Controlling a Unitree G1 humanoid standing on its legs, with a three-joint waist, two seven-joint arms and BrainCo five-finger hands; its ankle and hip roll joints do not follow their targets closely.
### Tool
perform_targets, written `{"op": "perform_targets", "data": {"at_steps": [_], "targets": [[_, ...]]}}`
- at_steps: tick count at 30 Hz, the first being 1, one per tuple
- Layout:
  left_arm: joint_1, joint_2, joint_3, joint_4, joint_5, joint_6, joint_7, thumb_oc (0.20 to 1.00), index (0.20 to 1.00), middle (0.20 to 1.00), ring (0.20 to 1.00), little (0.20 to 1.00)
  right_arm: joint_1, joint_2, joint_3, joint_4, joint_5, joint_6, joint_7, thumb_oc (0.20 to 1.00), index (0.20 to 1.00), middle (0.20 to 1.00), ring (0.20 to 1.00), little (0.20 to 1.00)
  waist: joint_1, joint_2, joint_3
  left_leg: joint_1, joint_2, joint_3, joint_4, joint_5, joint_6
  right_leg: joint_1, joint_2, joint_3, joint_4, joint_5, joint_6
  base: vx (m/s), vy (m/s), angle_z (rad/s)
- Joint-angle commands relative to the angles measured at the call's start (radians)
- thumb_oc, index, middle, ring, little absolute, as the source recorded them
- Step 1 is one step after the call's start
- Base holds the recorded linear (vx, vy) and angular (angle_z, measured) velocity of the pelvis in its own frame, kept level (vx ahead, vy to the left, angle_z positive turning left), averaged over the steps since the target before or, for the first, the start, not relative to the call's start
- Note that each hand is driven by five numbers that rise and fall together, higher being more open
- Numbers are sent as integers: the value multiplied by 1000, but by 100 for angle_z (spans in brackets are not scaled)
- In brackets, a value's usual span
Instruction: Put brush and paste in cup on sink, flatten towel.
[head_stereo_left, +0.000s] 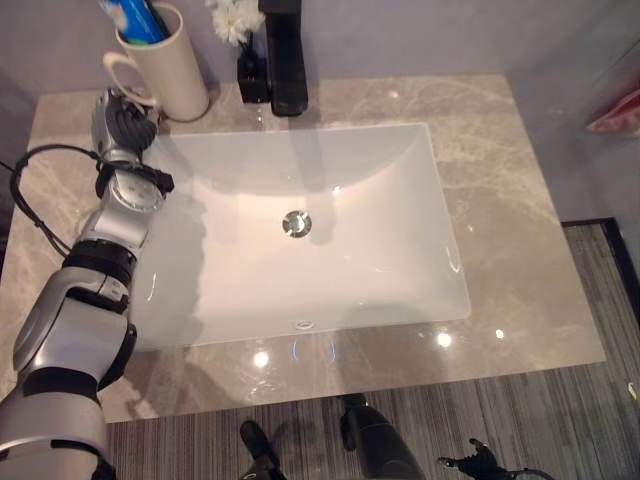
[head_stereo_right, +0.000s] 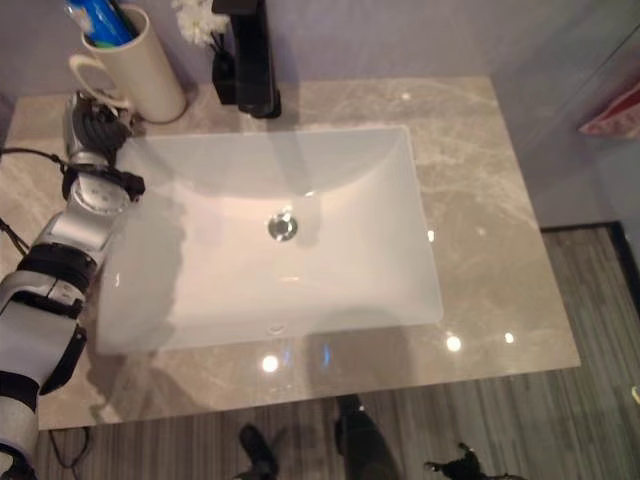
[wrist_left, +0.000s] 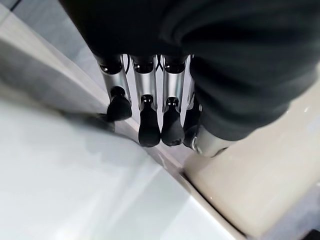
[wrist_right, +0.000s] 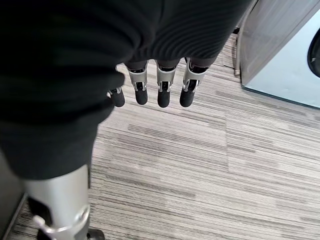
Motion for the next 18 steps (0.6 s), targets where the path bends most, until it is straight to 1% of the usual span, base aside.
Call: {"op": "perform_targets", "data": {"at_steps": [1,3,5,6,7,8,10,13,14,15,18], "targets": [[66,18,102,10,-14,-19,13,200,200,200,200,200,16,-64,-53,58,52,20,-26,1000,1000,1000,1000,1000,-22,54,55,8,39,-139,7,80,-48,141,-25,-31,11,-85,73,72,-3,8],[113,43,150,-47,-52,-36,18,200,200,200,200,200,-3,-84,-132,47,116,9,-39,1000,1000,1000,1000,1000,-20,66,49,45,32,-139,7,74,-44,179,-23,-38,22,-102,71,62,11,8],[168,47,206,-159,-123,-73,5,200,200,200,200,200,8,-94,-150,49,122,17,-26,1000,1000,1000,1000,1000,-13,70,41,72,26,-149,7,63,-35,208,-17,-48,40,-125,68,18,-4,24],[169,47,207,-159,-123,-72,5,200,200,200,200,200,8,-94,-150,49,122,17,-26,1000,1000,1000,1000,1000,-14,70,41,72,26,-149,7,63,-35,208,-17,-48,39,-125,68,32,-14,36],[275,51,273,-288,-132,-93,8,200,200,200,200,200,16,-103,-178,61,117,23,-20,1000,1000,1000,1000,1000,-1,68,27,95,23,-151,7,66,-29,237,-16,-53,50,-135,64,25,10,27],[317,43,303,-355,-140,-101,8,200,200,200,200,200,18,-104,-194,63,116,27,-18,1000,1000,1000,1000,1000,5,66,22,108,21,-157,7,62,-25,255,-14,-58,54,-145,65,42,14,18],[436,19,379,-487,-148,-121,3,200,200,200,200,200,30,-101,-223,81,118,37,-6,1000,1000,1000,1000,1000,15,56,1,127,14,-170,7,58,-15,283,-17,-71,52,-151,65,21,2,1],[597,-46,484,-632,-194,-155,-23,200,200,200,200,200,53,-92,-238,110,77,58,16,1000,1000,1000,1000,1000,37,35,-22,168,5,-185,7,40,-4,344,-24,-93,41,-163,69,14,26,26],[602,-46,488,-635,-193,-154,-23,200,200,200,200,200,53,-93,-236,110,77,58,16,1000,1000,1000,1000,1000,35,35,-23,166,4,-185,7,44,-3,343,-25,-94,40,-159,68,5,79,38],[752,-102,559,-781,-175,-165,-59,200,200,200,200,200,77,-75,-245,129,44,71,34,1000,1000,1000,1000,1000,57,16,-44,198,-7,-195,7,23,10,386,-35,-114,29,-163,74,-9,91,19],[874,-148,643,-808,-168,-173,-65,200,200,200,200,200,91,-51,-254,135,29,69,51,1000,1000,1000,1000,1000,79,-6,-64,221,-19,-205,7,3,22,421,-47,-133,21,-161,83,1,102,14]]}}
